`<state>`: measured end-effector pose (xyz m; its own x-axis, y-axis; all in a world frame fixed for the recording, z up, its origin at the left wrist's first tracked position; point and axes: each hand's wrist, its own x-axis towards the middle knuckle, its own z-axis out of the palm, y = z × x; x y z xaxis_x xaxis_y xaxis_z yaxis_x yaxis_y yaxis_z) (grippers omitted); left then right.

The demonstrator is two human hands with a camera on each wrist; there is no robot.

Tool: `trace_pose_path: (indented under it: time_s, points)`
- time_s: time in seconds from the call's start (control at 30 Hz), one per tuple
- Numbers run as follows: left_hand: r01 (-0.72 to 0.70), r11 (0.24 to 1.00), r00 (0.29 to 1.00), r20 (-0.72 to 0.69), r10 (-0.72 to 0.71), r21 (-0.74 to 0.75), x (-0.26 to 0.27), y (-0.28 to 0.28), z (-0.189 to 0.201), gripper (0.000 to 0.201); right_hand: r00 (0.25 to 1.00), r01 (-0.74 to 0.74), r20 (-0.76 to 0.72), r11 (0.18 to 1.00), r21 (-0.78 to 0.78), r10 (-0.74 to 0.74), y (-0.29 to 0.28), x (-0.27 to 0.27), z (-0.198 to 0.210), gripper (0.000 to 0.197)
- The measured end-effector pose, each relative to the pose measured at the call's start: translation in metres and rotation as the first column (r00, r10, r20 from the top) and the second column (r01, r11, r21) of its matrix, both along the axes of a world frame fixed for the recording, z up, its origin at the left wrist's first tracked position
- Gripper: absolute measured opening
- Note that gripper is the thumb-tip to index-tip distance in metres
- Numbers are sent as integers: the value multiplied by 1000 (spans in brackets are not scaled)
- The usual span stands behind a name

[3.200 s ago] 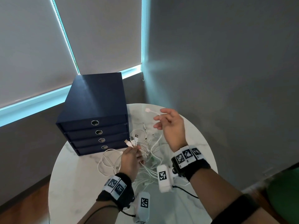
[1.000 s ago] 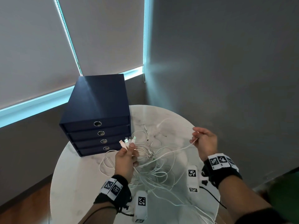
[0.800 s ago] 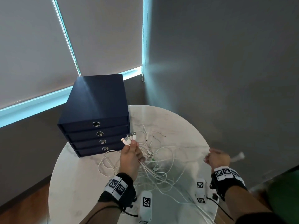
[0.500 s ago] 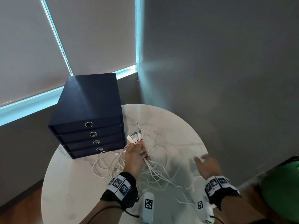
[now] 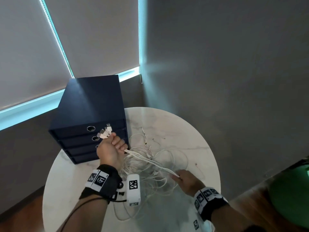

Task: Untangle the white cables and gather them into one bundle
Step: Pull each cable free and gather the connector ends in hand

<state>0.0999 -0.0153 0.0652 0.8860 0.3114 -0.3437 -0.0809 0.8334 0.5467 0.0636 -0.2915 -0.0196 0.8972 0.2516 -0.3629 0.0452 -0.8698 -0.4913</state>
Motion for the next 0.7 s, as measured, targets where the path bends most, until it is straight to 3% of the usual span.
trace_pose_path:
  time_s: [0.1, 0.2, 0.27, 0.33, 0.5, 0.63, 0.7]
  points:
    - [-42, 999, 999, -34, 42, 11, -10, 11, -3, 30, 1000, 25, -5, 995, -92, -26, -53, 7, -9, 47]
    - [-54, 998, 996, -72, 55, 14, -15, 18, -10, 30, 989, 148, -18, 986, -80, -150, -106, 12, -18, 18]
    - [-21, 1000, 995, -93, 22, 16, -17, 18, -16, 29, 974, 225, 15, 973, -57, -224, -137, 16, -21, 26]
    - [63, 997, 992, -113, -58, 44, -20, 12, -23, 28, 951, 308, 34, 951, -39, -307, -153, 21, -10, 18]
    - [308, 928, 946, -171, -275, 212, -34, -14, -32, 27, 825, 561, 185, 812, -162, -534, -160, 32, 15, 47]
    - [455, 843, 881, -280, -381, 285, -45, -25, -43, 30, 883, 462, 57, 843, -275, -466, -155, 27, -33, 64]
    - [446, 843, 884, -295, -363, 300, -47, -26, -46, 32, 915, 366, -27, 855, -367, -403, -150, 19, -55, 50]
